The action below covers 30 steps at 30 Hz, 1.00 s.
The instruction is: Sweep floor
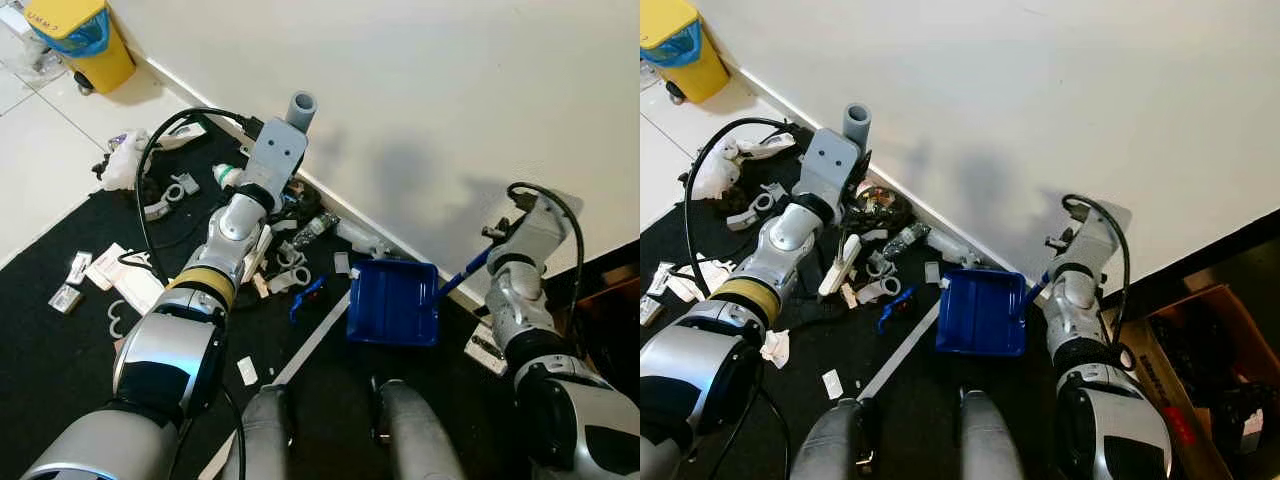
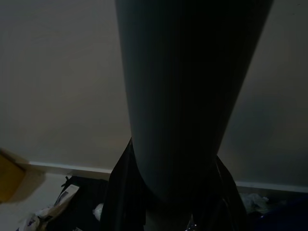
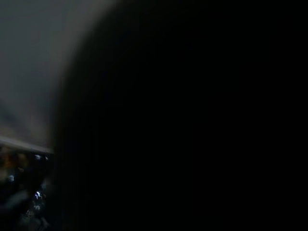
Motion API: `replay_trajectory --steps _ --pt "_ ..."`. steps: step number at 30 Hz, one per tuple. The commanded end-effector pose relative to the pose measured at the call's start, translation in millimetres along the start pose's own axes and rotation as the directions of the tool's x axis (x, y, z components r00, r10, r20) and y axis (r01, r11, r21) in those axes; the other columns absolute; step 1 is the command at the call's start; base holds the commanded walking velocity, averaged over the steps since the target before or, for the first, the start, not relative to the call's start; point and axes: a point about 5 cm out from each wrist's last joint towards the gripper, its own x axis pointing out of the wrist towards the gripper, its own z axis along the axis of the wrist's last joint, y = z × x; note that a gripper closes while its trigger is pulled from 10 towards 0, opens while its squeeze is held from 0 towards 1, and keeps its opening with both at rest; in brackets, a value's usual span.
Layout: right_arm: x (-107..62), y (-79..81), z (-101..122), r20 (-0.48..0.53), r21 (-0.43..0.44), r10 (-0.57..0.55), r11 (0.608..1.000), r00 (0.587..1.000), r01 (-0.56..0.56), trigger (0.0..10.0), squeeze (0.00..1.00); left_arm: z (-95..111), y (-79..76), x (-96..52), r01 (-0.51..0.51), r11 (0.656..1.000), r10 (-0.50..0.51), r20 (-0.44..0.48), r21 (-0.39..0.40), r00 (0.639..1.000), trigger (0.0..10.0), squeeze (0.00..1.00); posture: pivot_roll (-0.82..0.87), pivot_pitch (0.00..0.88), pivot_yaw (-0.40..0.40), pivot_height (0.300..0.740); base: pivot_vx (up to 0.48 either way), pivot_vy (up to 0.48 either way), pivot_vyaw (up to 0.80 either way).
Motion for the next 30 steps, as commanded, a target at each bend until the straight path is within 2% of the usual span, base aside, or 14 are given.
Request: replay_trajectory --steps 1,11,18,20,25,30 --pt "-16.4 -12.2 -54 -0.281 0.152 -0.061 0.983 0.958 0.107 10.0 0.0 -4 0.6 -3.8 0.022 0.999 -0.022 -0.006 0.028 1.0 10.0 0.0 -0.05 0.288 0.013 0.74 0.0 0.0 0.0" --pt "-11.8 -15.9 -44 -0.244 0.122 -0.026 0.991 0.97 0.057 10.0 0.0 -4 0.9 -3.9 0.03 0.999 -0.03 -0.002 0.028 1.0 10.0 0.0 -0.05 0.251 0.024 0.74 0.0 0.0 0.0" --pt "-6.9 -35.6 -34 -0.236 0.092 -0.028 0.994 0.971 0.051 10.0 0.0 -5 0.1 -5.2 0.035 0.999 -0.035 -0.004 0.024 0.999 10.0 0.0 -0.05 0.236 0.024 0.74 0.0 0.0 0.0" --pt "-6.6 -36.7 -34 -0.236 0.089 -0.027 0.995 0.971 0.049 10.0 0.0 -5 0.2 -5.2 0.035 0.999 -0.035 -0.004 0.024 0.999 10.0 0.0 -0.05 0.236 0.024 0.74 0.0 0.0 0.0" --pt "-5.4 -42.2 -29 -0.229 0.029 -0.003 1.0 0.974 0.01 10.0 0.0 -6 1.5 -5.5 0.035 0.999 -0.035 -0.005 0.026 0.999 10.0 0.0 -0.05 0.228 0.027 0.74 0.0 0.0 0.0" --pt "-5.8 -35.7 -22 -0.177 -0.058 0.081 0.994 0.981 -0.092 10.0 0.0 -5 2.4 -5.3 0.038 0.999 -0.038 -0.005 0.032 0.999 10.0 0.0 -0.05 0.228 0.032 0.74 0.0 0.0 0.0"
